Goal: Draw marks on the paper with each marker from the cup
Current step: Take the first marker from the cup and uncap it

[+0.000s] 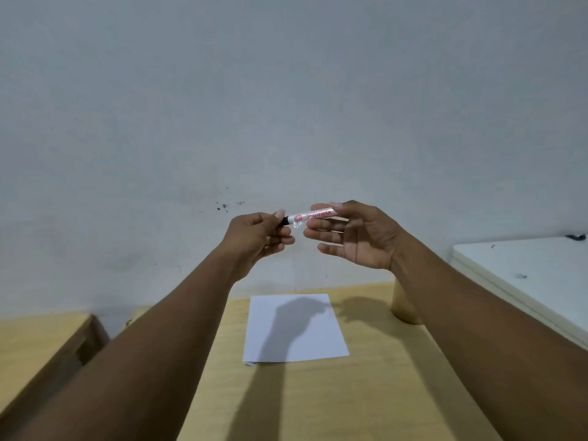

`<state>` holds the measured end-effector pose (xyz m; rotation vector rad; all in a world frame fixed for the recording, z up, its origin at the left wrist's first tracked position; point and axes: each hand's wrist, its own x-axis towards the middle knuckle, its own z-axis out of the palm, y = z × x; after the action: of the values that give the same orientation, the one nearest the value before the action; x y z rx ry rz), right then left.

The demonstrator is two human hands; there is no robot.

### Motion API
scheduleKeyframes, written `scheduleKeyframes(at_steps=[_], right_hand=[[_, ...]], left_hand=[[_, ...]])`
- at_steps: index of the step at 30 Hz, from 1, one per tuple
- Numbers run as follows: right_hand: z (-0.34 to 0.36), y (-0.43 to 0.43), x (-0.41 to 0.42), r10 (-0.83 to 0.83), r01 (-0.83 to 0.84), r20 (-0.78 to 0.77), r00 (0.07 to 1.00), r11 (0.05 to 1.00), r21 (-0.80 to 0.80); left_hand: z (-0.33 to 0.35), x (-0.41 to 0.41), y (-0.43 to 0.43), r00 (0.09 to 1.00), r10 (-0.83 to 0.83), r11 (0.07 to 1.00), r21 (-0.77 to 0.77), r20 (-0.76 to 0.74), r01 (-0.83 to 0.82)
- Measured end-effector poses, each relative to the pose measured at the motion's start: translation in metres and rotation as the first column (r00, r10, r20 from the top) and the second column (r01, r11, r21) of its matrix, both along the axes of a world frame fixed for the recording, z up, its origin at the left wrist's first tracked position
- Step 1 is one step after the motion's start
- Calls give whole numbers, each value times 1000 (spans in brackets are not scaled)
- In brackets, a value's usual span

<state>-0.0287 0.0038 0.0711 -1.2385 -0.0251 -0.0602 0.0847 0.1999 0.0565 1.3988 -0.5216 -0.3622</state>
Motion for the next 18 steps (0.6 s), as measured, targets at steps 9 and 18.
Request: scheduleKeyframes(at_steps=[9,18], right_hand=[[-69,72,90,-199,188,-160,967,979,-85],[-107,68,137,-65,60,-83,994,996,-71]], left_hand=[[-64,35,44,996,20,1000,17,-87,-18],[-116,67,49,943,45,987,-129,-329,-92]])
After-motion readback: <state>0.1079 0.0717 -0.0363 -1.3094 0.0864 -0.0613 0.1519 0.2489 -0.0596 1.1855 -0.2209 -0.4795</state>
